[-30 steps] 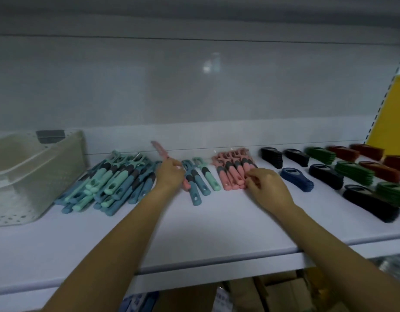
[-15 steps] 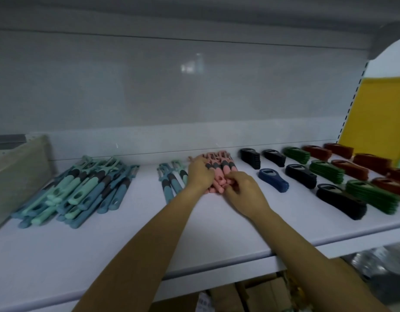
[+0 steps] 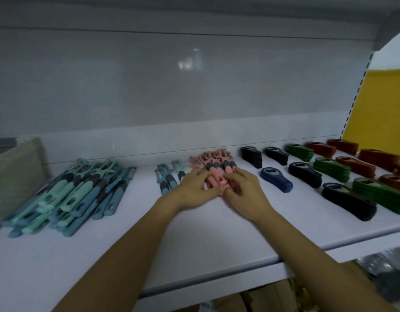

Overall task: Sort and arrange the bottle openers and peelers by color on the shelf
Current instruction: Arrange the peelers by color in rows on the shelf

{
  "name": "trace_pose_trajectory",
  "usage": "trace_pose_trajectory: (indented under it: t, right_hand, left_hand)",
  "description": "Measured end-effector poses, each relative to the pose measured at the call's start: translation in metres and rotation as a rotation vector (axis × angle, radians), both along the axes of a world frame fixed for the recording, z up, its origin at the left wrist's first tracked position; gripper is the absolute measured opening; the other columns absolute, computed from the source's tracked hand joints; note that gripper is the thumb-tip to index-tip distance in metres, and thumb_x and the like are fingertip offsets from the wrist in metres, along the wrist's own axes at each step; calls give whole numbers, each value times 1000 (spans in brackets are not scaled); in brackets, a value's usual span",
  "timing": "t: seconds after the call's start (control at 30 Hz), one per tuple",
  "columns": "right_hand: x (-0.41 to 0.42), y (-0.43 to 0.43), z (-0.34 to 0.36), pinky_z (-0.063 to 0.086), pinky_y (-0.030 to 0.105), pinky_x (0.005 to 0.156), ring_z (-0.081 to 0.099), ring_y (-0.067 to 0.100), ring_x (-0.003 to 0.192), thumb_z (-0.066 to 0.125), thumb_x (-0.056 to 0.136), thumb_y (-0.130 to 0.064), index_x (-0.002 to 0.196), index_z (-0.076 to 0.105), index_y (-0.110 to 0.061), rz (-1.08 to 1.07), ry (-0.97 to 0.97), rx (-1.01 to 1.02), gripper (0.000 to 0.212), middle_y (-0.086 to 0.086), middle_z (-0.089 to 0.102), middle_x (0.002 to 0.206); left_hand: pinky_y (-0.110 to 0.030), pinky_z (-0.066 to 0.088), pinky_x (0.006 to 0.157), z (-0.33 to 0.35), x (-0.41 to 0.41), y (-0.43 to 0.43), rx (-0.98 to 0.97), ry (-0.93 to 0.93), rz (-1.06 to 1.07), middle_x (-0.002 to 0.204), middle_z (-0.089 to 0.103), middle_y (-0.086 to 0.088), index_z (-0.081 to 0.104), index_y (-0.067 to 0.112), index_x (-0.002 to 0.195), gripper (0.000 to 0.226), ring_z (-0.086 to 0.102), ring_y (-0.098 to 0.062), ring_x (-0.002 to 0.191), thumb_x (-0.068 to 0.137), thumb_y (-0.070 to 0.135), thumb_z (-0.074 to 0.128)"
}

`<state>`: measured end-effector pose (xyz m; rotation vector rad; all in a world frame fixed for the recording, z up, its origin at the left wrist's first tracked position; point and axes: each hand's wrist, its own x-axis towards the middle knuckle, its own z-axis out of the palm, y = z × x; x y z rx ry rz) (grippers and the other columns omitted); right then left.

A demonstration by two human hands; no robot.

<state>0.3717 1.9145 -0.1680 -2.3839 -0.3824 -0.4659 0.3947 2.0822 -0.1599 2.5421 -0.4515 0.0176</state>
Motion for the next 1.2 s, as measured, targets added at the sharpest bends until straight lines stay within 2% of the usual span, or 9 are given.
trace_pose_trajectory:
  t: [0.1, 0.3, 0.47, 0.6, 0.67, 0.83, 1.0, 1.13, 1.2]
  right_hand:
    - [-1, 0, 1, 39, 41, 101, 47, 32, 116, 47, 70, -38, 123, 60, -13, 24, 46, -62, 60, 14, 57, 121]
    - [1, -2, -2, 41, 41, 98, 48, 33, 111, 46, 68, -33, 122, 59, -12, 43, 73, -87, 59, 12, 58, 118]
    - [-3, -2, 4, 43, 32, 91, 52, 28, 100, 47, 66, -26, 110, 62, -5, 34, 64, -16, 51, 11, 58, 108]
    - [-5, -3, 6, 40, 24, 85, 53, 26, 99, 58, 74, -15, 110, 62, -3, 36, 52, -6, 38, 12, 58, 107]
    - [-6, -3, 6, 37, 21, 84, 52, 27, 100, 61, 76, -5, 113, 61, -1, 35, 37, -12, 37, 13, 58, 108]
    - [-4, -3, 3, 34, 18, 83, 51, 27, 103, 60, 77, -5, 116, 60, -2, 23, 27, -3, 38, 14, 56, 112]
    - [-3, -3, 1, 30, 18, 88, 46, 25, 113, 59, 82, -8, 124, 53, -3, 15, 59, -45, 43, 12, 50, 123]
    - [-1, -3, 0, 29, 16, 81, 48, 26, 109, 59, 82, -7, 121, 54, -2, 14, 31, -50, 40, 12, 53, 118]
    - [1, -3, -2, 31, 22, 81, 48, 27, 108, 57, 86, -13, 121, 54, -5, 5, 17, -64, 37, 10, 52, 114]
  left_hand:
    - [-42, 31, 110, 3, -5, 4, 16, -11, -9, 144, 37, -1, 35, 32, 140, 81, 33, -22, 131, 73, 72, 54]
    - [-22, 45, 80, 14, -21, 3, -23, -72, -93, 105, 53, 6, 49, 21, 122, 41, 52, -10, 91, 89, 45, 54]
    - [-18, 39, 83, 24, -28, 4, -139, -217, 13, 120, 52, 0, 45, 20, 128, 32, 55, -12, 98, 101, 30, 30]
    - [-3, 32, 65, 28, -28, 3, -121, -310, 83, 112, 53, -5, 49, 12, 120, 30, 47, -6, 83, 102, 22, 26]
    - [-5, 36, 63, 29, -31, 0, -120, -295, 90, 107, 54, -7, 46, 8, 122, 28, 47, -8, 76, 101, 17, 29]
    - [-39, 47, 82, 17, -33, -10, 20, -311, 48, 110, 56, -14, 40, 8, 128, 33, 54, -25, 93, 96, 14, 38]
    - [-33, 37, 89, 7, -31, -12, 241, -321, 29, 121, 51, -10, 42, 8, 126, 34, 41, -25, 110, 92, 9, 41]
    - [-26, 33, 96, 2, -30, -8, 99, -321, 2, 128, 46, -9, 41, 7, 132, 40, 42, -21, 113, 92, 10, 44]
    - [-31, 33, 103, 0, -26, -7, 130, -303, -7, 134, 45, -9, 40, 7, 134, 41, 42, -23, 119, 95, 19, 43]
